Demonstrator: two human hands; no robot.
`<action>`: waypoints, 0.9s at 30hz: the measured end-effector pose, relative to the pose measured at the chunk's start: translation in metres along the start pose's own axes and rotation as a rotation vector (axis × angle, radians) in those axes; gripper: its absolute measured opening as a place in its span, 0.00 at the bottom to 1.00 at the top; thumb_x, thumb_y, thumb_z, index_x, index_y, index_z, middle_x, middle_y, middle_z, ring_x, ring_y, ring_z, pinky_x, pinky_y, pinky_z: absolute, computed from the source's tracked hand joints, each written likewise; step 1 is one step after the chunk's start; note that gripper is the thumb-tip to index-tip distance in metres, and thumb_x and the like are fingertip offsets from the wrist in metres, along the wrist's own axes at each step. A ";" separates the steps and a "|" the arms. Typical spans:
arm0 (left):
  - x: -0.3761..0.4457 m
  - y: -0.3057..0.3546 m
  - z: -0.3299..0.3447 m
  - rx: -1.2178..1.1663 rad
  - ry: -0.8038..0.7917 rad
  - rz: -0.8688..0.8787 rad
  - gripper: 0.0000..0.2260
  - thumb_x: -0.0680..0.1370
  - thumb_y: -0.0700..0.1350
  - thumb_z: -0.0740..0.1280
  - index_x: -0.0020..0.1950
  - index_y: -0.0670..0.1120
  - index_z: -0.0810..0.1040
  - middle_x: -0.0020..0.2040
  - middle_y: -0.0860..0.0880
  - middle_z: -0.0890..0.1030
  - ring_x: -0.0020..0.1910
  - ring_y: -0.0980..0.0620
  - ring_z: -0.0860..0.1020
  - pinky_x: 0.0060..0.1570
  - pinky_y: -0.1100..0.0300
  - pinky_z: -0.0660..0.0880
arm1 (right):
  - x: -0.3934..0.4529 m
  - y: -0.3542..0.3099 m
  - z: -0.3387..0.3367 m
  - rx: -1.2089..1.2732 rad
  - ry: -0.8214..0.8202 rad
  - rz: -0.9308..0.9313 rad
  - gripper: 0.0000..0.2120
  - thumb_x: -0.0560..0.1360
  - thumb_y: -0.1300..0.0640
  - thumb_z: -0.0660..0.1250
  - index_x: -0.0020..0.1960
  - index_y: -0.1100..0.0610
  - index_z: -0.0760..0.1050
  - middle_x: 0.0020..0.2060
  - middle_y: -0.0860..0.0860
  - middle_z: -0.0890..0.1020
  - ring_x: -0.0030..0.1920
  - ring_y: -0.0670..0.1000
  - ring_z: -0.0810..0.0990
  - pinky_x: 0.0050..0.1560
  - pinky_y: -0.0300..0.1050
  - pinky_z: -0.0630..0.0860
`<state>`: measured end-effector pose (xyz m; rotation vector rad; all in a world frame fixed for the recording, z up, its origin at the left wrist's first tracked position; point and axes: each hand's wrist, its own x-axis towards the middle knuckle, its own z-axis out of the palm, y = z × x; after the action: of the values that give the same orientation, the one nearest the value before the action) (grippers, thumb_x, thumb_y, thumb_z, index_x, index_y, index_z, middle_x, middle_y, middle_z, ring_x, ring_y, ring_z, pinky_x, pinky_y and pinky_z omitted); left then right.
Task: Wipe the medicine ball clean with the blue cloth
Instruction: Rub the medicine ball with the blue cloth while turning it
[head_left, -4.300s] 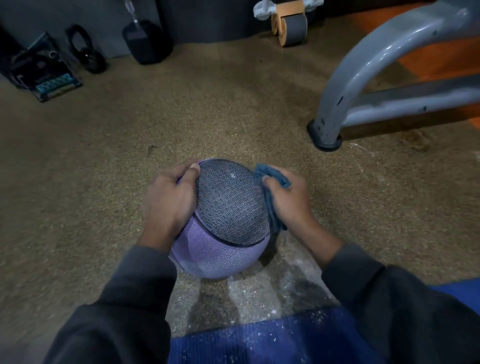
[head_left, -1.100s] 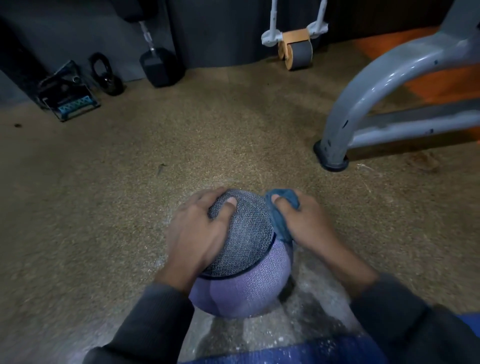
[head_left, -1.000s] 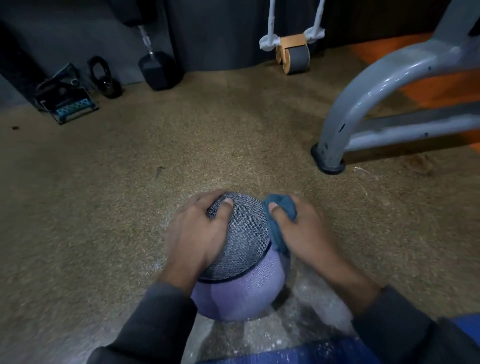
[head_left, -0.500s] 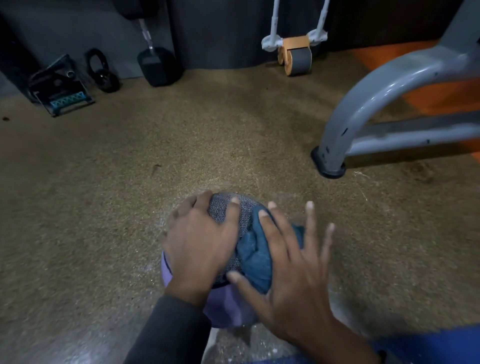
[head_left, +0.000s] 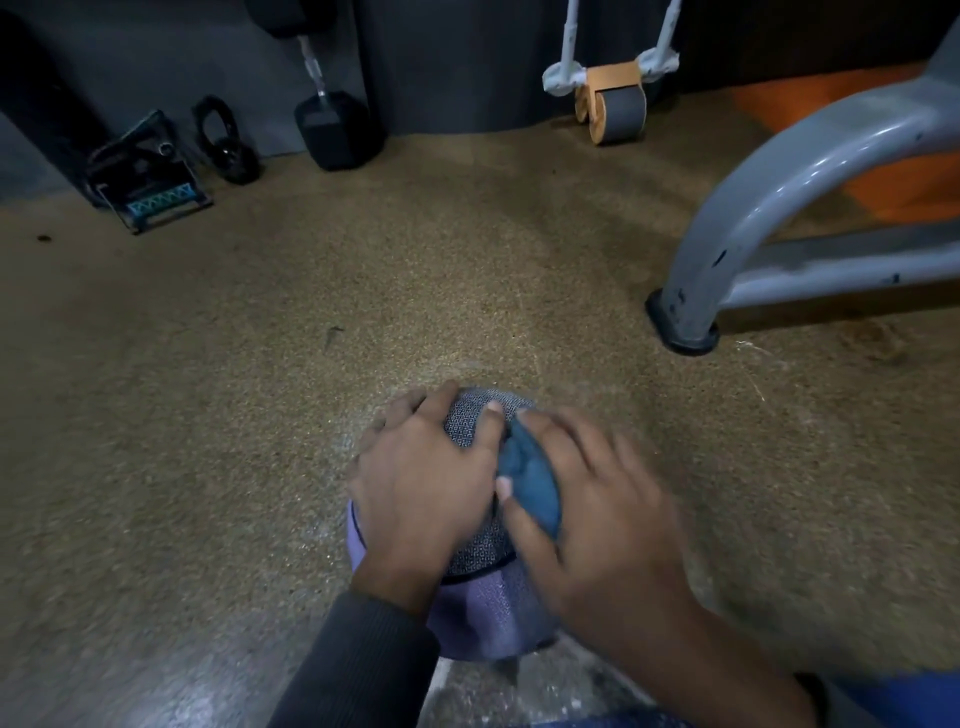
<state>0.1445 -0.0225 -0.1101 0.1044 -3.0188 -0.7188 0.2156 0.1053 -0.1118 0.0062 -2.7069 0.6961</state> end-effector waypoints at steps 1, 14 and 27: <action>0.000 -0.003 0.000 -0.003 -0.005 0.023 0.31 0.71 0.71 0.51 0.70 0.61 0.72 0.71 0.56 0.73 0.68 0.46 0.73 0.67 0.49 0.69 | -0.007 -0.001 0.000 0.013 0.036 -0.057 0.25 0.75 0.42 0.58 0.66 0.53 0.74 0.62 0.50 0.79 0.54 0.55 0.78 0.51 0.51 0.78; -0.002 -0.012 -0.002 -0.037 -0.014 0.072 0.32 0.73 0.68 0.50 0.72 0.56 0.71 0.72 0.54 0.72 0.69 0.48 0.71 0.68 0.52 0.67 | -0.003 0.015 -0.003 0.078 0.043 0.025 0.20 0.75 0.43 0.60 0.63 0.50 0.76 0.56 0.46 0.81 0.54 0.49 0.78 0.53 0.42 0.72; -0.009 -0.018 -0.005 -0.002 -0.013 0.165 0.33 0.73 0.69 0.49 0.73 0.55 0.70 0.72 0.55 0.72 0.69 0.50 0.71 0.68 0.53 0.68 | 0.019 0.019 0.007 0.191 -0.062 0.109 0.21 0.73 0.41 0.59 0.61 0.49 0.77 0.56 0.47 0.82 0.56 0.50 0.78 0.59 0.43 0.72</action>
<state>0.1549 -0.0400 -0.1136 -0.1484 -2.9934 -0.7093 0.1942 0.1208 -0.1200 -0.0755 -2.7040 1.0002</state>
